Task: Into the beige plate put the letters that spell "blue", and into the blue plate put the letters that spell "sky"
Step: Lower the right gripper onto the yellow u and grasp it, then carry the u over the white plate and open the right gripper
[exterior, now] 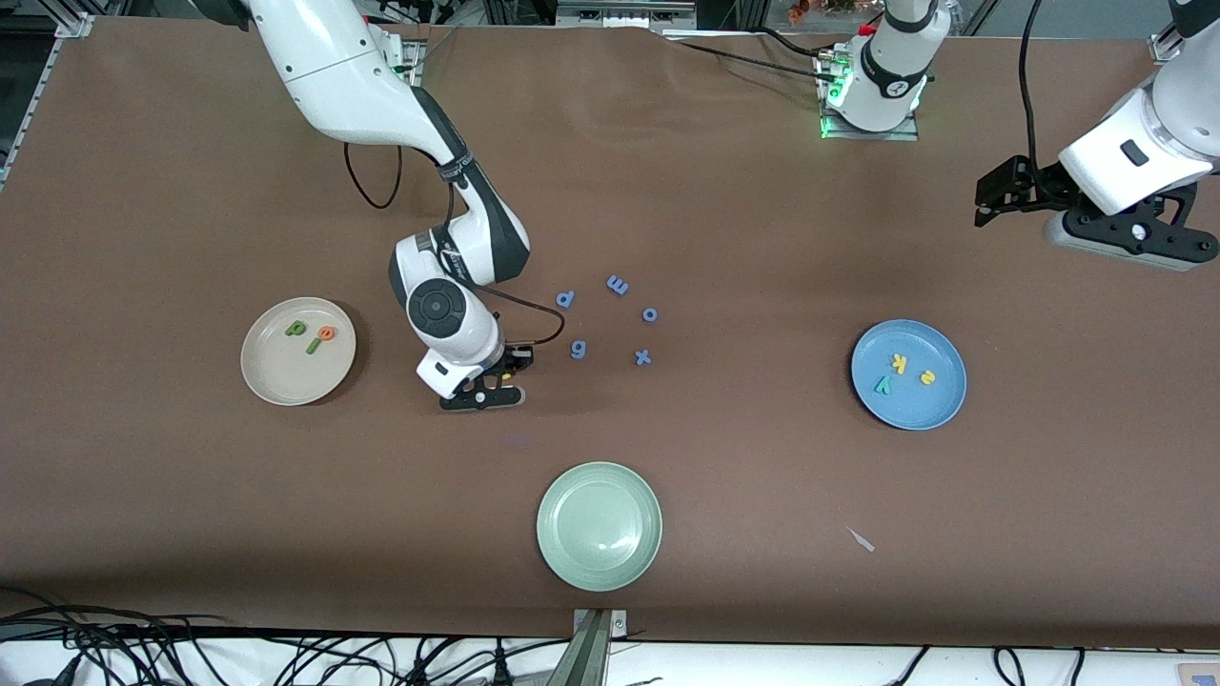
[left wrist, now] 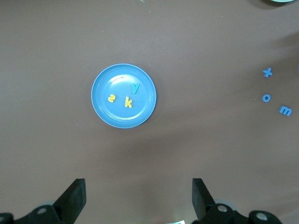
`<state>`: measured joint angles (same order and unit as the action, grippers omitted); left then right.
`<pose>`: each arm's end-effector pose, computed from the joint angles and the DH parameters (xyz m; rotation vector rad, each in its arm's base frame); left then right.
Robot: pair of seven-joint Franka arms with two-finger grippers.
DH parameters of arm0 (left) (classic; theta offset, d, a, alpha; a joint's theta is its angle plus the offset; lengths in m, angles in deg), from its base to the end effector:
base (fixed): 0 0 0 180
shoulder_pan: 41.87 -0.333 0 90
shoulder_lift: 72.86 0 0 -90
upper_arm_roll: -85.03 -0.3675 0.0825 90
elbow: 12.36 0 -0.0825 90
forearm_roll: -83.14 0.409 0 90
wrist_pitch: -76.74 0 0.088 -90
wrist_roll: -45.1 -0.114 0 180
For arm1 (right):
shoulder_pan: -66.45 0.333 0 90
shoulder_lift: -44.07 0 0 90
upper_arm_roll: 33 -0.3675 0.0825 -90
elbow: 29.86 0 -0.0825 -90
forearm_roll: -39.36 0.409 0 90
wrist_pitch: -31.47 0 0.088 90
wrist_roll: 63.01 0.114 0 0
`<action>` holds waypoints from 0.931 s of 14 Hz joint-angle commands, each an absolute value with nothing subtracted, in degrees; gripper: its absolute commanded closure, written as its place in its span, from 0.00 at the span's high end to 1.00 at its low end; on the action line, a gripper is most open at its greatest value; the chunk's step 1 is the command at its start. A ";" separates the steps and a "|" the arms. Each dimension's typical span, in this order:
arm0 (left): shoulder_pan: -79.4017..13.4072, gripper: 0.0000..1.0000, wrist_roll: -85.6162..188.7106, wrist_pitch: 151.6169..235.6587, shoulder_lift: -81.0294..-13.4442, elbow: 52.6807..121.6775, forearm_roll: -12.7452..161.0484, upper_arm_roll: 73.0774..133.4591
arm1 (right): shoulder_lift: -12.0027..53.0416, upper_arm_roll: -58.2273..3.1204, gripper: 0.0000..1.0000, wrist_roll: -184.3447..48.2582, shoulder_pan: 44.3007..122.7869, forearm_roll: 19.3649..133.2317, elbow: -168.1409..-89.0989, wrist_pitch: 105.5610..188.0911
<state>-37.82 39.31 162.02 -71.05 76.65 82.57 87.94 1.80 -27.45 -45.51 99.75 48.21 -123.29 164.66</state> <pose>0.5764 -0.0710 0.6524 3.1080 -0.3479 -0.1514 0.6454 0.3545 0.1986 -3.1104 -0.1473 0.0821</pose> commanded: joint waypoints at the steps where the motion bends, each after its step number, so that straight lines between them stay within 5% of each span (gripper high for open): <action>1: -37.39 1.00 39.12 162.60 -70.40 75.09 84.63 88.89 | 4.69 -24.50 0.17 -50.33 98.70 49.03 -123.46 158.06; 7: -37.91 1.00 39.55 164.63 -70.40 75.01 84.11 88.90 | 7.69 -11.05 0.17 -66.15 98.44 49.12 -127.25 149.79; 13: -38.09 1.00 39.73 164.63 -70.40 75.01 84.99 88.63 | 7.95 -4.09 0.23 -74.08 95.99 49.21 -126.89 142.04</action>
